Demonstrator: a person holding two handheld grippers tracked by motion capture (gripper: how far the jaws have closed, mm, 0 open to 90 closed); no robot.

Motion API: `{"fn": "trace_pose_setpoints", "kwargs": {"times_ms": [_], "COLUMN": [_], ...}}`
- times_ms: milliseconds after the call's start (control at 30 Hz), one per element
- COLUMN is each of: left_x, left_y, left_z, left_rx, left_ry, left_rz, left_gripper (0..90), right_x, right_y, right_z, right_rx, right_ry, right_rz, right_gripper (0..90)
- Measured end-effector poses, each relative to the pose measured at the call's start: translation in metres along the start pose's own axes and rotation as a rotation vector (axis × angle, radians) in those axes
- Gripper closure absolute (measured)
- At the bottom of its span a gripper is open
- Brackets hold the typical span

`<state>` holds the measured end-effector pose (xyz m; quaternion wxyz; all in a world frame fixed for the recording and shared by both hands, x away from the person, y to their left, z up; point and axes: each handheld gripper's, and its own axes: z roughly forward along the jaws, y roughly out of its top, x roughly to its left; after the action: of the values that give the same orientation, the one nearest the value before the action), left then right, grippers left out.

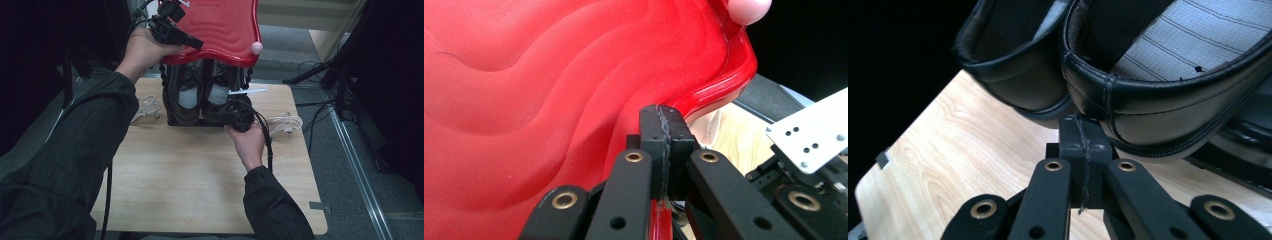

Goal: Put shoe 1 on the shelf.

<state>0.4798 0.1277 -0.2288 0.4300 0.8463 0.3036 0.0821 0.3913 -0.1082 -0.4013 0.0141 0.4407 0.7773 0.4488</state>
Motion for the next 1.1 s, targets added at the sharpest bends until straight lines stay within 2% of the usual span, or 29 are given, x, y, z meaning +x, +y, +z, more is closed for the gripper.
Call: {"fn": "trace_pose_setpoints", "kwargs": {"times_ms": [167,333,600,667,733,800,933,1100], "left_x": [0.000,0.000,0.000,0.000,0.000,0.000,0.000,0.000], "left_y": [0.000,0.000,0.000,0.000,-0.001,-0.001,-0.001,0.000], "left_z": [0.000,0.000,0.000,0.000,0.000,0.000,0.000,0.001], "left_rx": [-0.001,-0.002,-0.002,-0.001,-0.004,-0.003,-0.004,-0.006], "left_ry": [-0.002,-0.004,-0.005,-0.005,-0.006,-0.006,-0.007,-0.006], "left_rz": [0.001,-0.001,0.001,-0.001,-0.002,0.000,-0.001,-0.003], "left_gripper": [90.0,90.0,90.0,90.0,90.0,90.0,89.9,89.7], "right_x": [-0.004,-0.013,-0.021,-0.024,-0.028,-0.031,-0.029,-0.018], "right_y": [0.003,0.012,0.018,0.023,0.024,0.023,0.020,0.014], "right_z": [-0.001,-0.004,-0.004,-0.004,-0.003,-0.002,-0.005,-0.006], "right_rx": [-0.010,-0.034,-0.067,-0.075,-0.070,-0.066,-0.078,-0.077], "right_ry": [-0.010,-0.054,-0.090,-0.135,-0.160,-0.147,-0.149,-0.123], "right_rz": [0.008,0.028,0.037,0.047,0.057,0.064,0.053,0.024], "right_gripper": [90.0,90.0,90.0,90.0,90.0,90.0,90.0,90.0]}}
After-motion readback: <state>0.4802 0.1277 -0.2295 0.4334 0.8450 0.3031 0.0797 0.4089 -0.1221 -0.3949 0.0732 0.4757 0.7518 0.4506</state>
